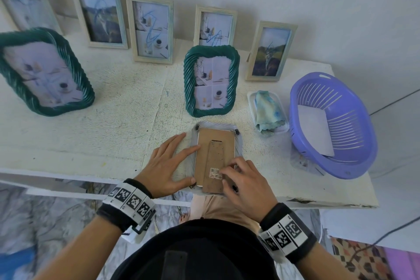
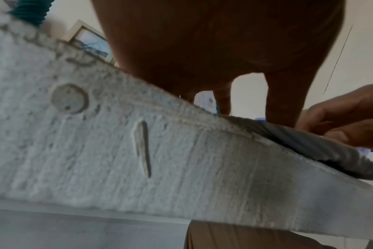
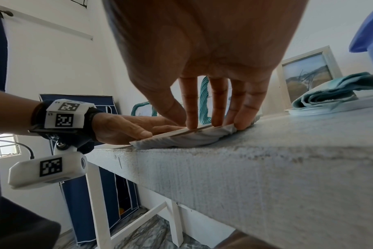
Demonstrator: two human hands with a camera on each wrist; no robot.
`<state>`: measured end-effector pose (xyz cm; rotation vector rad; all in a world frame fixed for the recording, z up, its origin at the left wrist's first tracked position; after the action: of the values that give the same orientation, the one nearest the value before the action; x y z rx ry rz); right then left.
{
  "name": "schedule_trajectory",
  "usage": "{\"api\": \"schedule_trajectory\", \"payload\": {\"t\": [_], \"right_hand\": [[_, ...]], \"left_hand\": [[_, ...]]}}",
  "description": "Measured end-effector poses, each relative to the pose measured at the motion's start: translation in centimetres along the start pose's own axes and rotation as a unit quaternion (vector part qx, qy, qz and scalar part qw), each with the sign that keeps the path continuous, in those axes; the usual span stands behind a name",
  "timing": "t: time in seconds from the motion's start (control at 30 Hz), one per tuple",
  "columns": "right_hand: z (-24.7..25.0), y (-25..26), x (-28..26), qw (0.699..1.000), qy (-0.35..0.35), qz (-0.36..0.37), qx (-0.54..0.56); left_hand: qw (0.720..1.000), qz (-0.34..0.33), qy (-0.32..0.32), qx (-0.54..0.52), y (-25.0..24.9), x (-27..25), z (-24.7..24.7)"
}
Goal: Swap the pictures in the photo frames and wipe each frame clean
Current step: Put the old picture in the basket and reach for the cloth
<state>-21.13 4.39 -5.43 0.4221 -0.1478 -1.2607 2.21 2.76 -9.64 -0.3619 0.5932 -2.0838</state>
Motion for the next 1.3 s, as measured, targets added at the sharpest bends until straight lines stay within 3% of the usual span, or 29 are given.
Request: {"api": "schedule_trajectory", "payload": {"t": [0.27, 0.4, 0.57, 0.77, 1.0, 1.17, 1.3], "right_hand": [[0.3, 0.1, 0.3, 1.000, 0.022, 0.001, -0.005], [1.5, 0.0, 1.6, 0.999, 0.026, -0.013, 0.021], [2.9, -2.2, 4.5, 0.994, -0.045, -0.089, 0.053], [2.1, -3.9, 6.7, 0.993, 0.024, -0.108, 0.032], [1.8, -4.7, 7.0, 0.972, 0.046, -0.148, 0.179], [1.7, -4.6, 6.9, 0.978, 0.028, -0.133, 0.156], [1.8, -3.4, 5.9, 0.991, 0.024, -0.109, 0.070]], "left_hand": [[0.999, 0.005, -0.026, -0.027, -0.5, 0.4, 0.7], [0.998, -0.025, -0.038, 0.032, -1.6, 2.4, 1.0], [0.990, -0.060, -0.008, 0.124, -2.6, 4.6, 0.7], [0.989, -0.043, 0.005, 0.142, -2.7, 4.7, 0.3], [0.989, -0.035, 0.013, 0.141, -2.6, 4.8, 0.2], [0.990, -0.030, 0.015, 0.136, -2.6, 4.8, 0.2], [0.992, -0.040, 0.015, 0.123, -2.6, 4.6, 0.2]]}}
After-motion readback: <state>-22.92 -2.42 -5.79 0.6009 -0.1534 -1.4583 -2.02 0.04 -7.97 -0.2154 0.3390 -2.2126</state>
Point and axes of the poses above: each hand's wrist, its own x-axis towards the middle knuckle, its own z-axis out of the back of the hand, y = z × x, the point moved 3 cm from there along x, towards the middle knuckle, and after that the axes turned 11 degrees about -z, right-handed, at the moved point
